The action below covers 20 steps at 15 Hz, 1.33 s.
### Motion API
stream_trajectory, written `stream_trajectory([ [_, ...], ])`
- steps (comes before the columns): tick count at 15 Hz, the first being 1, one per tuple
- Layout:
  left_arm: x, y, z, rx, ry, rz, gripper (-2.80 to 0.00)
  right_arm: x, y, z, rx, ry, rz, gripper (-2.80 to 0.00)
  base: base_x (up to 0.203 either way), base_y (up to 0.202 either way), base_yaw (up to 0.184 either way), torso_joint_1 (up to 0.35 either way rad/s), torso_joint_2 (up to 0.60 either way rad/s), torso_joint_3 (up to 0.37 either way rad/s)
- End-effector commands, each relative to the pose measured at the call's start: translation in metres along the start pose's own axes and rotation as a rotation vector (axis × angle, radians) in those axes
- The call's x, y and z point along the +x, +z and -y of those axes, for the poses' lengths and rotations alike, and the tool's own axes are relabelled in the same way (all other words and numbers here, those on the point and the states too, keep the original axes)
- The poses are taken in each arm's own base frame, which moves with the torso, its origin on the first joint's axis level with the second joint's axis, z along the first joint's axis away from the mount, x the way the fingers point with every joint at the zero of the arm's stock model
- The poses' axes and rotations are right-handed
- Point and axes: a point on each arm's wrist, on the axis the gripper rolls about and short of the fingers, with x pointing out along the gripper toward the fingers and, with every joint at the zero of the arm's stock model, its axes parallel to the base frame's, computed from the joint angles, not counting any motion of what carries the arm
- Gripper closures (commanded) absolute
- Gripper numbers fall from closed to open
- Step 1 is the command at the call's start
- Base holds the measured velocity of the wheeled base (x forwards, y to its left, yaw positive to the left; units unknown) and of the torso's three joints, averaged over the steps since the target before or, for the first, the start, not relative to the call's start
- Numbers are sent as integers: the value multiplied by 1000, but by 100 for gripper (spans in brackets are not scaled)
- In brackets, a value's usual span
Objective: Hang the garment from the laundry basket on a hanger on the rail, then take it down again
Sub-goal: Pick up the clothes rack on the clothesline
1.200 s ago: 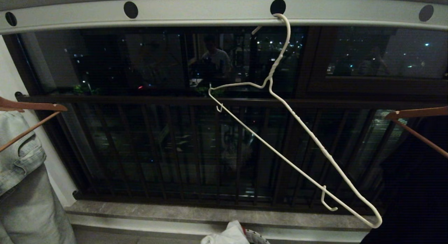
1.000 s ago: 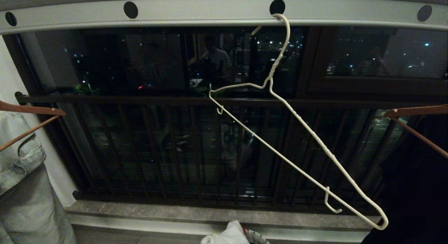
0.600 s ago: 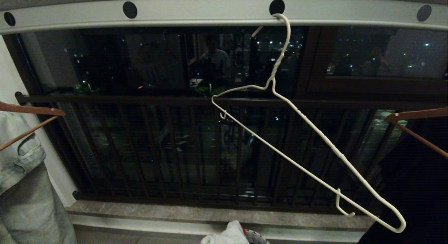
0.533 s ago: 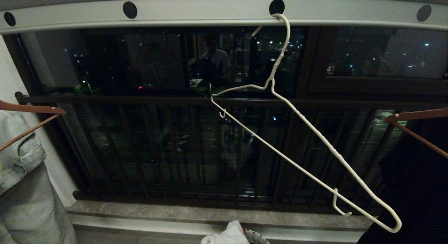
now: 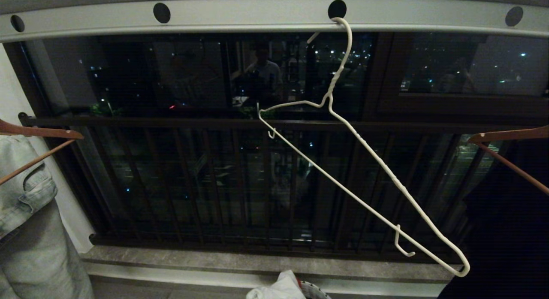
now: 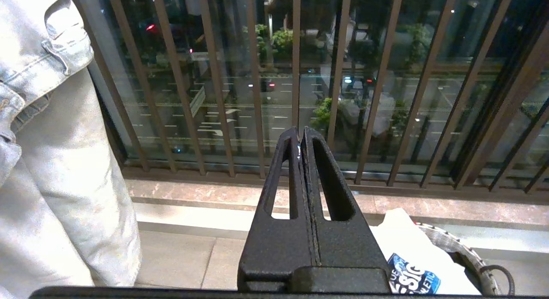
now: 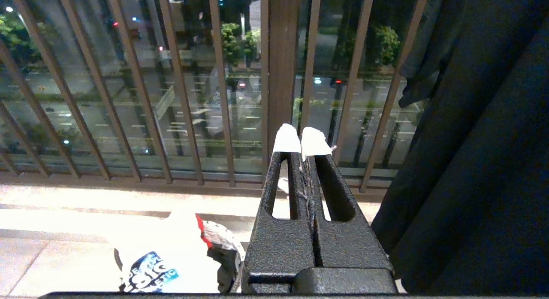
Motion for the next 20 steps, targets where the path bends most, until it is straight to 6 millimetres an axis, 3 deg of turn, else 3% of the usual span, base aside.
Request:
stream_trajectory([
  [1, 0, -2, 0, -1, 0, -5, 0, 0, 0, 0, 0, -1, -1, 0, 0, 0, 0, 0, 0, 0],
  [9, 0, 3, 0, 2, -1, 19, 0, 0, 0, 0, 0, 1, -1, 0, 0, 0, 0, 0, 0, 0],
  [12, -9, 37, 2, 3, -107, 70, 0, 0, 0, 0, 0, 1, -1, 0, 0, 0, 0, 0, 0, 0],
  [14, -1, 64, 3, -1, -195, 13, 0, 0, 0, 0, 0, -1, -1, 0, 0, 0, 0, 0, 0, 0],
  [20, 71, 157, 8, -23, -422, -144, 0, 0, 0, 0, 0, -1, -1, 0, 0, 0, 0, 0, 0, 0],
])
